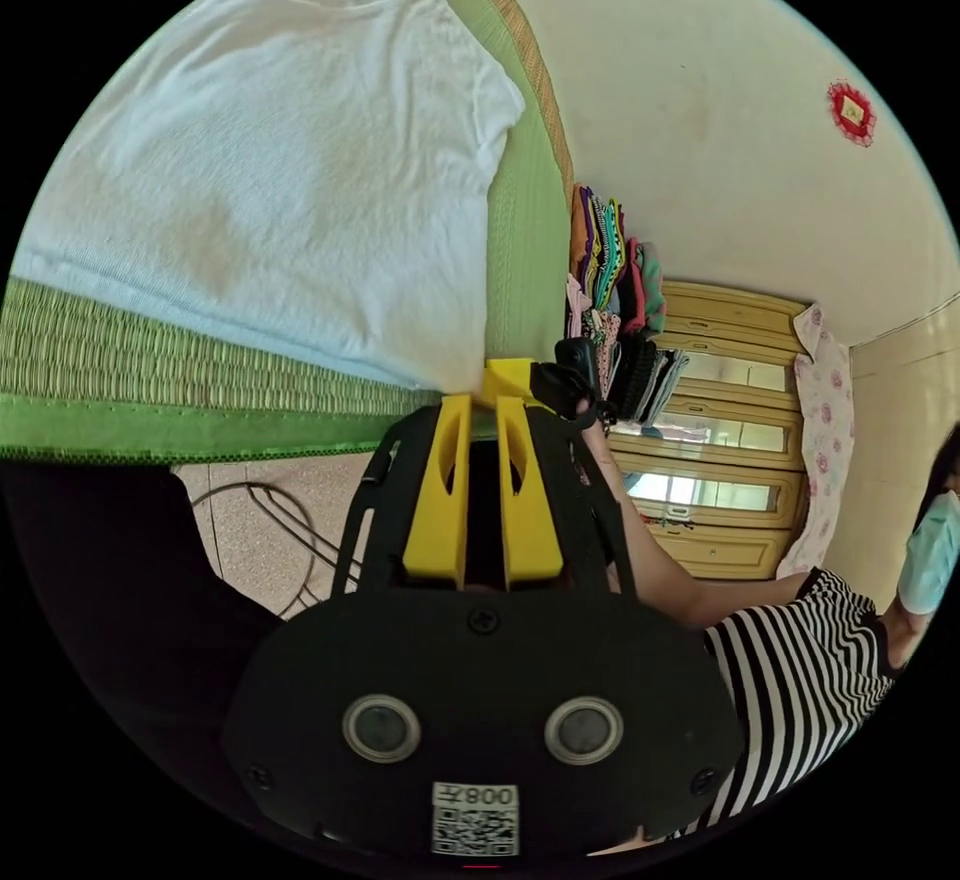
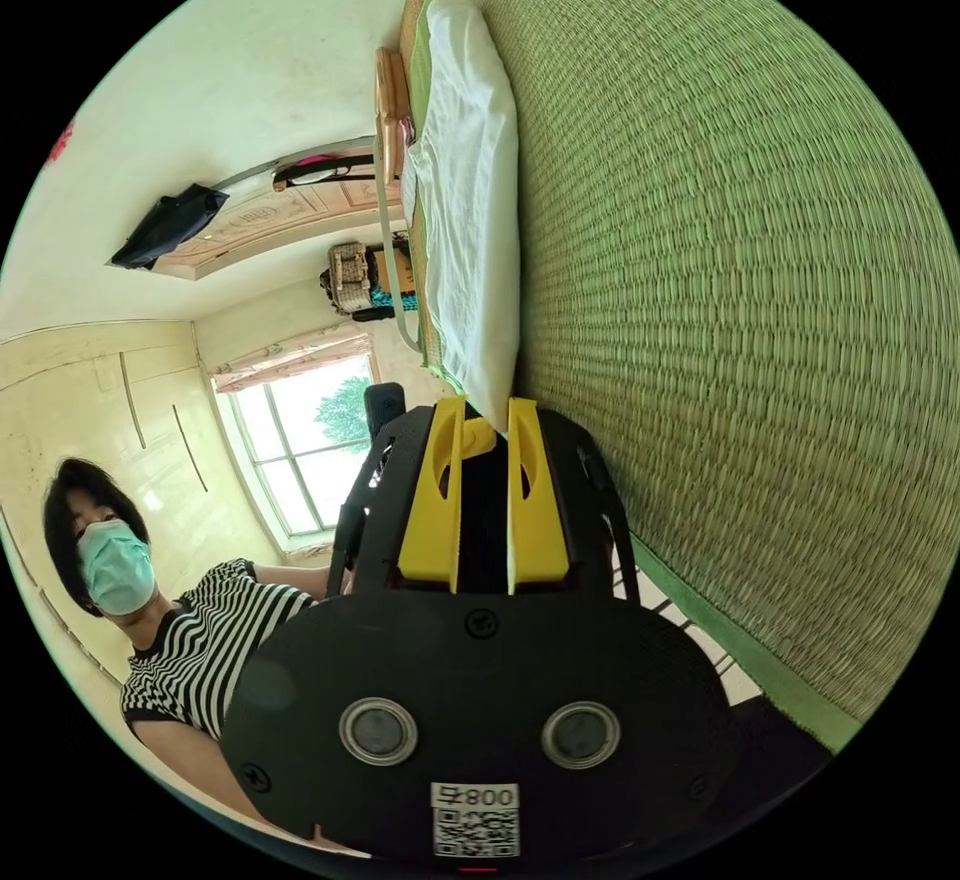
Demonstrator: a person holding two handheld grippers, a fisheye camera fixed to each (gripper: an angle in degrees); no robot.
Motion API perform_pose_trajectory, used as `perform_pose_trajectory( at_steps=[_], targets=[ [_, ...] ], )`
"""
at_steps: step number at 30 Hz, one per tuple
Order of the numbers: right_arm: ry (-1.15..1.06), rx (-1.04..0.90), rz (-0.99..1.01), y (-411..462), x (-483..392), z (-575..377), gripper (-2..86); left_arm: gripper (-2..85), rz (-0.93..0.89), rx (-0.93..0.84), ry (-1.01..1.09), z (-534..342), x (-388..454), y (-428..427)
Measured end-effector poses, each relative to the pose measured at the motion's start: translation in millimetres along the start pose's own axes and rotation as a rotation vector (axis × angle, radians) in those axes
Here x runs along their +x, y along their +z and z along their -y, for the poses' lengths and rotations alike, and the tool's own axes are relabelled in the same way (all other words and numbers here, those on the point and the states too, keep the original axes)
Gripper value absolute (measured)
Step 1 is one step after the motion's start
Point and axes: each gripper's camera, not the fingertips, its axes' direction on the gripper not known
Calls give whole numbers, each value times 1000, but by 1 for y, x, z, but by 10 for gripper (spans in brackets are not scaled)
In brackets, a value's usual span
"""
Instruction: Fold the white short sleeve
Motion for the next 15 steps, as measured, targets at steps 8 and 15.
perform_pose_trajectory(
  at_steps=[8,15],
  targets=[
    [-3,-6,23,3,-3,1,85,9,-54,28,-67,-4,-21,-6],
    [18,-10,49,10,4,-2,76,2,-78,39,-59,-13,-26,-18]
  ],
)
